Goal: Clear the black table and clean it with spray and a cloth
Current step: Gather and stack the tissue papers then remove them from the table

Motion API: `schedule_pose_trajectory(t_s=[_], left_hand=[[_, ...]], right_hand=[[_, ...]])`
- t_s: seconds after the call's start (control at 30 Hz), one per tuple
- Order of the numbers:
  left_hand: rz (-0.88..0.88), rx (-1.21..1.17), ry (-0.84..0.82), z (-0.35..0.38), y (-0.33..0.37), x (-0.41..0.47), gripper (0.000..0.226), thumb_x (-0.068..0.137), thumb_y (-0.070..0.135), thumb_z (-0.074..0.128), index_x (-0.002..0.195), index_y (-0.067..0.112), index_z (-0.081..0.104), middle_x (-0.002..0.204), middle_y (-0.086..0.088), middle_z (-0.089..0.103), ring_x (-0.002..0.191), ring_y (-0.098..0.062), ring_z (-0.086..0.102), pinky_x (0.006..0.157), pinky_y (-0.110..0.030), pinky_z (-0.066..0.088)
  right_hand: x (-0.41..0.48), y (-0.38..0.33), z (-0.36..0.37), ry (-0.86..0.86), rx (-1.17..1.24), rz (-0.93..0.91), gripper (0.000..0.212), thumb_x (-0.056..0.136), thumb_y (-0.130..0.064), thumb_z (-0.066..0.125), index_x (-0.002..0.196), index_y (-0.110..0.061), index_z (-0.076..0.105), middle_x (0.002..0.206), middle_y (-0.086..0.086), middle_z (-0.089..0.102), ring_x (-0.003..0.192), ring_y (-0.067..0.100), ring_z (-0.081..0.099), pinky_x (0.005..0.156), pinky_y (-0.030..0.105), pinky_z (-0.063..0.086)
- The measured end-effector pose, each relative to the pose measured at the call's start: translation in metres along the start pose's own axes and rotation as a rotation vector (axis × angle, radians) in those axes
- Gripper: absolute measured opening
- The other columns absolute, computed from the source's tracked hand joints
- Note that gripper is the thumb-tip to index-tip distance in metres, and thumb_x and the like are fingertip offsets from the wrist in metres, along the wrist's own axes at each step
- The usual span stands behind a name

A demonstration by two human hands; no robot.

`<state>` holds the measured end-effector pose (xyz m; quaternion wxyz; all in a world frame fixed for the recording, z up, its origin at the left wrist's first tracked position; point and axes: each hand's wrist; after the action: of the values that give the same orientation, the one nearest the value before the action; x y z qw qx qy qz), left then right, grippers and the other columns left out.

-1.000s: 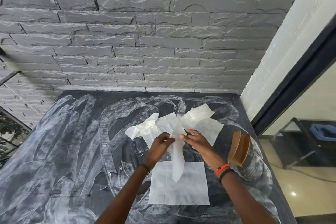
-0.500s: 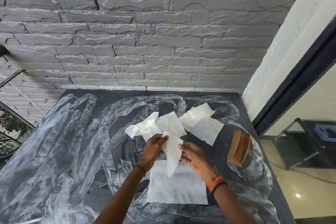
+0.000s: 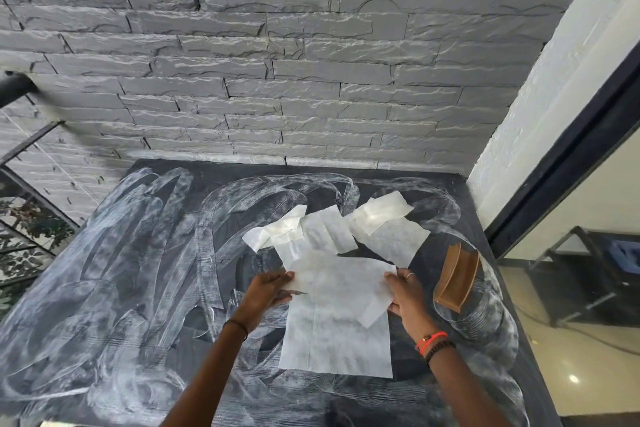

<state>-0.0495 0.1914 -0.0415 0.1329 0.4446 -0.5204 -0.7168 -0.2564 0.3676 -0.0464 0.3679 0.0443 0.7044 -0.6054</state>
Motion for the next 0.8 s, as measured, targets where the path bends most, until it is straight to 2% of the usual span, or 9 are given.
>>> schedule_pose_trajectory(t_s=[0.1, 0.17, 0.23, 0.33, 0.43, 0.5, 0.57, 0.67, 0.8], left_hand=[[-0.005, 0.088, -0.027, -0.014, -0.009, -0.008, 0.022, 0.090, 0.013, 0.062, 0.101, -0.005, 0.068, 0.095, -0.009, 0.069, 0.081, -0.017, 0.065, 0.069, -0.018, 0.057], [-0.027, 0.169, -0.017, -0.020, -0.019, -0.014, 0.015, 0.089, 0.012, 0.064, 0.093, -0.002, 0.068, 0.083, -0.005, 0.065, 0.077, -0.013, 0.060, 0.064, -0.016, 0.054], [-0.032, 0.295, -0.038, -0.025, -0.032, -0.018, 0.011, 0.086, 0.010, 0.067, 0.086, 0.000, 0.066, 0.075, -0.004, 0.061, 0.071, -0.014, 0.056, 0.063, -0.020, 0.051], [-0.058, 0.439, -0.041, -0.027, -0.051, -0.019, 0.008, 0.085, 0.004, 0.068, 0.079, 0.004, 0.063, 0.072, -0.006, 0.059, 0.056, -0.005, 0.058, 0.059, -0.019, 0.049], [-0.103, 0.449, -0.030, -0.022, -0.060, -0.025, 0.015, 0.086, -0.001, 0.064, 0.076, 0.010, 0.060, 0.071, -0.004, 0.060, 0.048, 0.003, 0.059, 0.052, -0.014, 0.052], [-0.103, 0.445, -0.041, -0.021, -0.062, -0.028, 0.015, 0.086, -0.003, 0.064, 0.077, 0.009, 0.060, 0.073, -0.007, 0.060, 0.050, 0.001, 0.062, 0.055, -0.016, 0.055], [-0.085, 0.437, -0.043, -0.022, -0.059, -0.031, 0.013, 0.085, -0.002, 0.065, 0.079, 0.009, 0.060, 0.077, -0.008, 0.062, 0.056, -0.002, 0.064, 0.057, -0.017, 0.056], [-0.075, 0.399, -0.060, -0.024, -0.054, -0.035, 0.009, 0.085, 0.001, 0.066, 0.083, 0.009, 0.063, 0.082, -0.008, 0.067, 0.068, -0.009, 0.066, 0.063, -0.018, 0.056], [-0.069, 0.392, -0.139, -0.026, -0.053, -0.041, 0.006, 0.085, 0.004, 0.068, 0.089, 0.007, 0.065, 0.091, -0.010, 0.070, 0.077, -0.012, 0.068, 0.073, -0.022, 0.058]], right_hand=[[0.000, 0.009, -0.007, -0.009, -0.120, -0.022, 0.018, 0.092, -0.017, 0.057, 0.108, -0.010, 0.053, 0.096, 0.012, 0.062, 0.082, 0.026, 0.062, 0.056, 0.031, 0.052], [0.000, 0.016, -0.008, -0.005, -0.212, -0.047, 0.015, 0.091, -0.016, 0.057, 0.104, -0.009, 0.054, 0.092, 0.011, 0.061, 0.073, 0.020, 0.059, 0.049, 0.026, 0.048], [-0.002, 0.025, -0.007, -0.014, -0.278, -0.049, 0.013, 0.090, -0.016, 0.059, 0.099, -0.007, 0.056, 0.088, 0.010, 0.061, 0.066, 0.016, 0.057, 0.046, 0.025, 0.046], [-0.007, 0.036, -0.008, -0.055, -0.288, 0.003, 0.017, 0.085, -0.014, 0.067, 0.095, -0.009, 0.053, 0.080, 0.005, 0.058, 0.062, 0.015, 0.055, 0.047, 0.027, 0.047], [-0.007, 0.047, -0.012, -0.092, -0.318, 0.018, 0.028, 0.077, 0.000, 0.071, 0.093, -0.015, 0.053, 0.092, 0.011, 0.062, 0.069, 0.025, 0.062, 0.053, 0.034, 0.053], [-0.007, 0.052, -0.014, -0.091, -0.345, -0.016, 0.035, 0.076, 0.009, 0.066, 0.103, -0.010, 0.053, 0.094, 0.016, 0.063, 0.069, 0.028, 0.061, 0.055, 0.035, 0.052], [-0.009, 0.051, -0.016, -0.072, -0.356, -0.053, 0.040, 0.077, 0.009, 0.063, 0.112, -0.008, 0.052, 0.085, 0.012, 0.064, 0.067, 0.024, 0.059, 0.053, 0.030, 0.047], [-0.013, 0.047, -0.021, -0.045, -0.358, -0.123, 0.041, 0.077, 0.008, 0.064, 0.111, -0.011, 0.050, 0.078, 0.007, 0.064, 0.069, 0.022, 0.059, 0.053, 0.029, 0.047], [-0.017, 0.049, -0.027, -0.050, -0.385, -0.163, 0.040, 0.079, 0.009, 0.062, 0.110, -0.012, 0.050, 0.077, 0.008, 0.065, 0.069, 0.022, 0.059, 0.052, 0.027, 0.047]])
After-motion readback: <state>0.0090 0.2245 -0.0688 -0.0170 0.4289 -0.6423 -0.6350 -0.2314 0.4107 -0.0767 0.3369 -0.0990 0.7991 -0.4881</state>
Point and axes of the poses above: each hand's wrist, its own x-axis towards the middle knuckle, its own z-axis out of the palm, y = z × x
